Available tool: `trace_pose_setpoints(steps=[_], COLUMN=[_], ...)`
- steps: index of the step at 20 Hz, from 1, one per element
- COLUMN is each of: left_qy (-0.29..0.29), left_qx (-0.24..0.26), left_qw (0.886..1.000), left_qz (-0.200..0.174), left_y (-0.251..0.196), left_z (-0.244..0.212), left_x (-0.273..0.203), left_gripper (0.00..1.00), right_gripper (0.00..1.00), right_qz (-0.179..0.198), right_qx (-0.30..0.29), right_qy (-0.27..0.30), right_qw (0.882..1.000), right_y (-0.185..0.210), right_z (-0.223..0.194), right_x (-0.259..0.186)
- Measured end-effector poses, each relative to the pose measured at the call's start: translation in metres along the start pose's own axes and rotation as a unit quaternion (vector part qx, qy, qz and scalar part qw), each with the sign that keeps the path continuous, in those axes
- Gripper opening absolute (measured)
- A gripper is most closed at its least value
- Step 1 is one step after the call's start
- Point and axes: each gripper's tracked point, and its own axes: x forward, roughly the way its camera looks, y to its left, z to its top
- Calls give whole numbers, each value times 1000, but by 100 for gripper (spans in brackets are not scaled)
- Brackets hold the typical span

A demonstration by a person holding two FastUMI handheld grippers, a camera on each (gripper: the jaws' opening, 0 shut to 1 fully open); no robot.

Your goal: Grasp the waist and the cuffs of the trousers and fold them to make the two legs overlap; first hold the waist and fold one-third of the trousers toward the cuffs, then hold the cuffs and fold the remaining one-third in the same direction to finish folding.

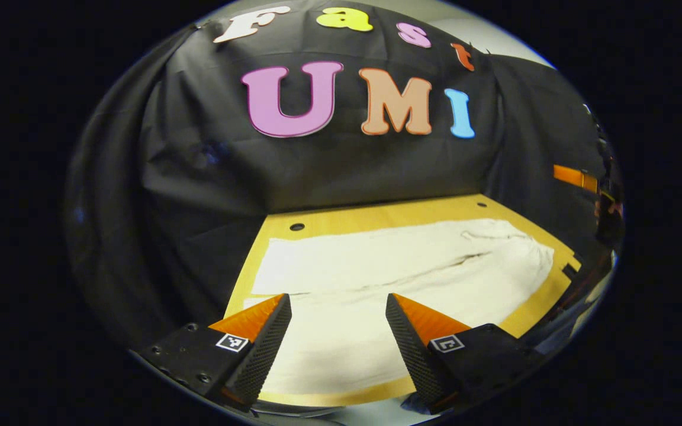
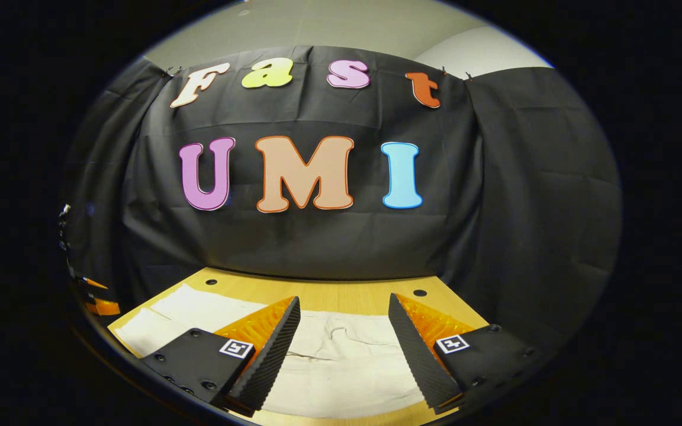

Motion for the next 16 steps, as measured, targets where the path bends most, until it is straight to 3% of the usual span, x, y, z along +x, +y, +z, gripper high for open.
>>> trace_pose_setpoints(steps=[3, 8, 13, 16], left_qy=[68, 157, 247, 284], left_qx=[4, 56, 151, 175], left_qw=[996, 979, 943, 926], left_qz=[-64, -118, -162, -178], left_y=[-13, -16, -8, -6], left_z=[-45, -101, -156, -173], left_x=[-4, -11, -17, -20], left_gripper=[94, 93, 93, 91], right_gripper=[96, 96, 93, 96], right_qz=[-11, -33, -42, -40], right_qx=[-5, -7, -1, -12], right_qy=[18, 42, 60, 69], right_qw=[1000, 999, 997, 997], right_y=[-12, -41, -54, -55], right_z=[-13, -26, -40, -45], right_x=[-8, -20, -25, -27])
